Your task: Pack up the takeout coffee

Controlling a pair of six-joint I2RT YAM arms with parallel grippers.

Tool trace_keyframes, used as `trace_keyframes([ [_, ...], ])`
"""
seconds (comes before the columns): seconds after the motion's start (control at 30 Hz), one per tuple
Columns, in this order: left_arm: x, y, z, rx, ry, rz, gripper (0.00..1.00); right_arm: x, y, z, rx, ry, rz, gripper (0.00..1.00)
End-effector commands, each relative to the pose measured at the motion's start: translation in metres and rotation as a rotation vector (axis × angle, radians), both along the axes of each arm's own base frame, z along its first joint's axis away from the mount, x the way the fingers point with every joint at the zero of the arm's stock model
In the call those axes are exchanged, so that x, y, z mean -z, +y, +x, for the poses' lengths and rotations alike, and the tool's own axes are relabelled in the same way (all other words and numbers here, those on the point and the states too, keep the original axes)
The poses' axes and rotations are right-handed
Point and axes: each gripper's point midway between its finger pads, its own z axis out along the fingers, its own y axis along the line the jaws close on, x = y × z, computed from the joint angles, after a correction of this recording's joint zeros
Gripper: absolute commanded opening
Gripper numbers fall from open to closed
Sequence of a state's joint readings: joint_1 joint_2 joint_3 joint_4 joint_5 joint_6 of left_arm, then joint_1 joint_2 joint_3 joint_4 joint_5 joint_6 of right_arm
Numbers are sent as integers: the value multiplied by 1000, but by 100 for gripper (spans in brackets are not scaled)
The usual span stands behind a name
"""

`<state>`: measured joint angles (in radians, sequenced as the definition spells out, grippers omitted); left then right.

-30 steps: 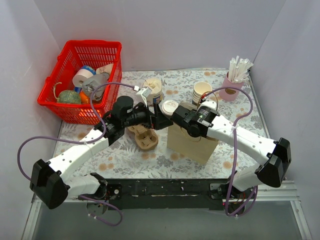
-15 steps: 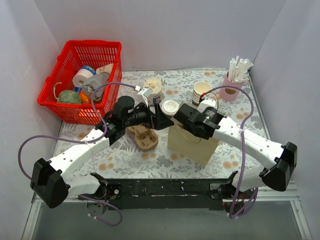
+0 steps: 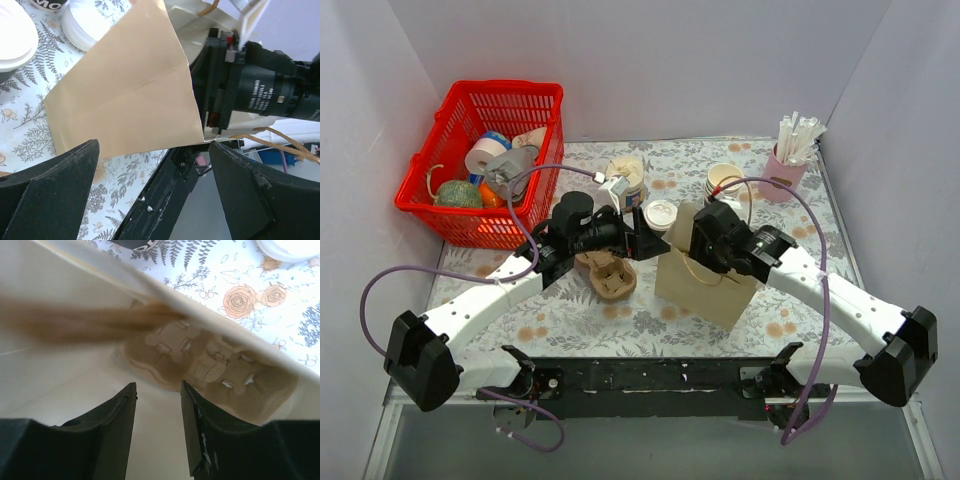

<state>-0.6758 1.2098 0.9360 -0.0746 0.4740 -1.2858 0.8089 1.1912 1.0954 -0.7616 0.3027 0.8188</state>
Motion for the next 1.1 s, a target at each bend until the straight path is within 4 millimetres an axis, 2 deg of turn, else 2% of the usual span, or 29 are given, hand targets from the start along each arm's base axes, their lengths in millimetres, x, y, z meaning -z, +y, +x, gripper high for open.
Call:
trace_keyframes([
  [0.0,-13,-8,-1,35,-37,-11,92,20,18,7,-160,4,-51,48],
  [0.07,-13,-9,-2,40,-37,-9,92,30,21,8,-184,18,-65,48],
  [0.1,-12,-10,-2,42,-35,-8,92,41,20,7,-181,47,-86,48],
  [0.3,-10,-12,-3,47,-32,-1,91,76,3,-8,-143,187,-175,47],
  [0.47,-12,-10,-3,40,-36,-1,91,90,-16,-17,-86,235,-243,47],
  [0.57,-11,-10,-4,39,-37,3,91,88,-17,-19,-103,238,-247,48],
  [0.67,-12,-9,-4,32,-38,5,92,59,-10,-8,-108,151,-194,52],
  [0.7,-11,-8,-3,25,-38,10,92,37,-5,-2,-112,94,-146,53],
  [0.77,-12,-7,-3,17,-39,12,92,13,1,3,-124,23,-97,56],
  [0.8,-14,-5,-4,14,-44,13,93,-10,3,6,-129,-36,-46,58],
  [0.83,-14,-4,-3,6,-48,15,93,-24,7,8,-141,-73,-11,63],
  [0.9,-16,-1,-3,-6,-51,23,95,-52,5,7,-146,-142,40,68],
  [0.93,-15,0,-1,-19,-54,32,97,-63,5,6,-147,-166,64,73],
  [1.07,-19,5,5,-54,-64,62,98,-95,-1,-2,-160,-254,131,78],
])
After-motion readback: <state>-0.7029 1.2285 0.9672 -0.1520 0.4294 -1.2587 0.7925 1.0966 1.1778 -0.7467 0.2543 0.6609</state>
